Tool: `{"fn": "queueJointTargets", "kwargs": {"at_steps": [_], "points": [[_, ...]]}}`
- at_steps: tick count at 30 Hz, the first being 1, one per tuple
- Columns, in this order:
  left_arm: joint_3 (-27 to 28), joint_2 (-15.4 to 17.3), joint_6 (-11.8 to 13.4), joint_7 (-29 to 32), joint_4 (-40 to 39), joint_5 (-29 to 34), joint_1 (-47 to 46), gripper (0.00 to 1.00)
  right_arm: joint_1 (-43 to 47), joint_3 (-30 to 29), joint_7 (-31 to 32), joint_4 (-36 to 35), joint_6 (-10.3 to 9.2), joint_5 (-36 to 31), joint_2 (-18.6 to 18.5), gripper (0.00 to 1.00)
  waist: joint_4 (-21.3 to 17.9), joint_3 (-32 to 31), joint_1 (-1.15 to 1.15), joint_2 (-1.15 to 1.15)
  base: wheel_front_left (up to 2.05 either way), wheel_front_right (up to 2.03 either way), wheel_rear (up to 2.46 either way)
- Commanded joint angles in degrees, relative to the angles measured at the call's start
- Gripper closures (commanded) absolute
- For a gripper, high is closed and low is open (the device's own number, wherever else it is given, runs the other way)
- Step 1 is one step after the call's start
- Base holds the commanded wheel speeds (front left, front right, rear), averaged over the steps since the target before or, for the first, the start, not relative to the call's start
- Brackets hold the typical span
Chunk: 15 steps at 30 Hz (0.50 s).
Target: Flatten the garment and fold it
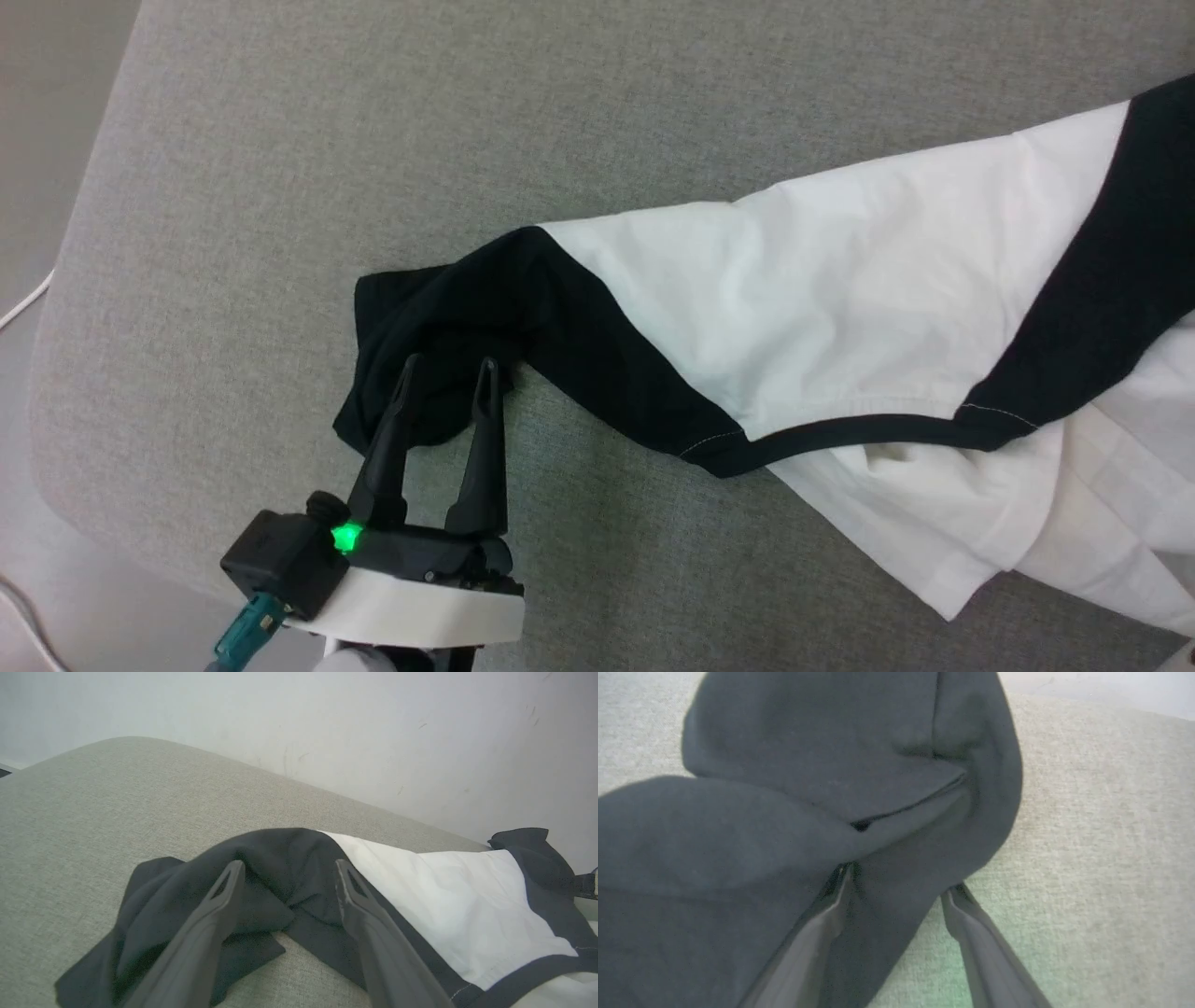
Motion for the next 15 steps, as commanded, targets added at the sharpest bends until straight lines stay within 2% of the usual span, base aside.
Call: {"fn": "queueJointTargets", "kwargs": {"at_steps": [1, 2, 3, 8, 15], "points": [[0.12, -0.30, -0.35, -0.28, 0.17, 0.75, -1.14, 0.00, 0.80, -0.25, 0.27, 1.49, -0.03, 0.01, 1.07, 0.46, 0.52, 0.70, 0.00, 0.00, 0.00, 0.00, 0.00], [0.28, -0.36, -0.50, -0.28, 0.30, 0.78, -1.21, 0.00, 0.63, -0.55, -0.21, 1.51, -0.03, 0.05, 1.34, 0.71, 0.39, 0.75, 0.00, 0.00, 0.00, 0.00, 0.00], [0.41, -0.42, -0.68, -0.28, 0.48, 0.82, -1.29, 0.00, 0.49, -0.36, -0.88, 1.65, -0.03, -0.02, 1.53, 1.00, 0.19, 0.72, 0.00, 0.00, 0.00, 0.00, 0.00], [1.08, -0.61, -1.32, -0.28, 1.30, 1.35, -1.69, 0.00, -0.98, 4.07, -5.60, 2.27, -0.03, 1.92, 1.51, 1.00, -1.59, -1.19, 0.00, 0.00, 0.00, 0.00, 0.00], [2.15, -0.47, -1.36, -0.28, 2.21, 2.52, -0.71, 0.00, -6.06, 11.42, -10.35, 1.17, -0.03, 10.41, 1.33, 1.00, -5.50, -7.36, 0.00, 0.00, 0.00, 0.00, 0.00]]}}
